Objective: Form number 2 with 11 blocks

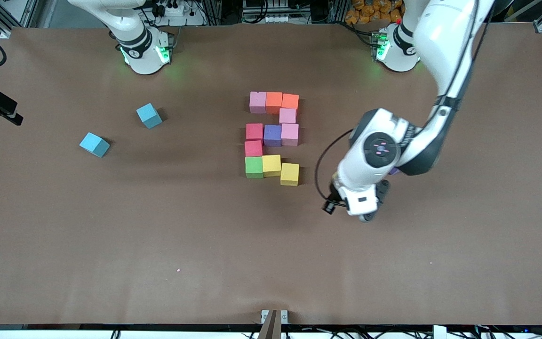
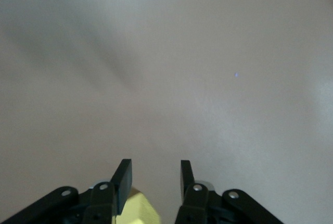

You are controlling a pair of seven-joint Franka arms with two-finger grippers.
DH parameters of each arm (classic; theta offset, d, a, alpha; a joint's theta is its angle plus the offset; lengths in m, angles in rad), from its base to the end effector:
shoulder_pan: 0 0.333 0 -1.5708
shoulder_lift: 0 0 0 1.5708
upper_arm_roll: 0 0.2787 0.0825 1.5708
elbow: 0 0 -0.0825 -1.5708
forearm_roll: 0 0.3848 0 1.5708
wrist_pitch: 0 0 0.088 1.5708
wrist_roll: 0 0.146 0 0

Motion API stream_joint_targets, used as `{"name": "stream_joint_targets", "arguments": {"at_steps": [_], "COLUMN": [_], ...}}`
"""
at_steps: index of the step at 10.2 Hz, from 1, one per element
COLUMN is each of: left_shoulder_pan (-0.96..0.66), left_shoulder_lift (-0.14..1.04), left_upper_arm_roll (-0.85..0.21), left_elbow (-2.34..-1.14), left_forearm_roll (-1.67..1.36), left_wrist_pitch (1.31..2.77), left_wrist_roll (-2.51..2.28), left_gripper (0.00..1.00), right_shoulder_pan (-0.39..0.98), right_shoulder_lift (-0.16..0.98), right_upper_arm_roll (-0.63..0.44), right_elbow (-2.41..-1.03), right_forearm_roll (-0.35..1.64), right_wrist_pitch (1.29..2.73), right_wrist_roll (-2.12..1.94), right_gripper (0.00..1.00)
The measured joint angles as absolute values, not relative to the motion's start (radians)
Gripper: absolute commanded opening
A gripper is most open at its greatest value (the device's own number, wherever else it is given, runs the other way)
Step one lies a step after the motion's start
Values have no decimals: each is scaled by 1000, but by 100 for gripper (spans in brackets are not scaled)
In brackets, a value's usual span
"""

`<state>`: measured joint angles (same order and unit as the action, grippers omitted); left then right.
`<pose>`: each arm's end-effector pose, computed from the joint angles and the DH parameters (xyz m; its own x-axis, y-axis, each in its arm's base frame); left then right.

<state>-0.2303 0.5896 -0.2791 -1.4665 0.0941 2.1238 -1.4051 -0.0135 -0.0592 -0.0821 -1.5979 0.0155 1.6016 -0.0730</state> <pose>0.6270 -0.3139 0.2850 0.6215 0.7816 -0.0538 0.7821 -0.6150 0.1004 0.5425 -0.0509 0.5706 0.9977 -0.0231 0.0640 -0.0221 -0.9996 -0.0157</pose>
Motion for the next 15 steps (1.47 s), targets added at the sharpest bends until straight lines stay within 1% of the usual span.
{"name": "stream_joint_targets", "arguments": {"at_steps": [1, 2, 5, 7, 9, 12, 15], "left_shoulder_pan": [-198, -158, -30, 3, 19, 127, 160], "left_shoulder_lift": [549, 495, 334, 264, 236, 184, 155], "left_upper_arm_roll": [-279, -279, -279, -279, -278, -275, -277], "left_elbow": [-1459, -1455, -1452, -1453, -1454, -1455, -1462], "left_forearm_roll": [94, 94, 95, 95, 95, 97, 100], "left_wrist_pitch": [2060, 1982, 1764, 1652, 1613, 1586, 1555], "left_wrist_roll": [-1298, -1182, -892, -805, -652, -333, -254], "left_gripper": [85, 100, 100, 100, 100, 100, 100], "right_shoulder_pan": [-14, -19, -28, -29, -44, -55, -55], "right_shoulder_lift": [-59, -60, -61, -62, -62, -63, -63], "right_upper_arm_roll": [-83, -85, -87, -87, -89, -89, -86], "right_elbow": [-1596, -1593, -1589, -1587, -1586, -1572, -1564], "right_forearm_roll": [16, 16, 16, 16, 19, 24, 25], "right_wrist_pitch": [1601, 1601, 1590, 1588, 1587, 1575, 1570], "right_wrist_roll": [-73, -73, -73, -73, -73, -73, -73], "right_gripper": [100, 100, 100, 100, 100, 100, 100]}}
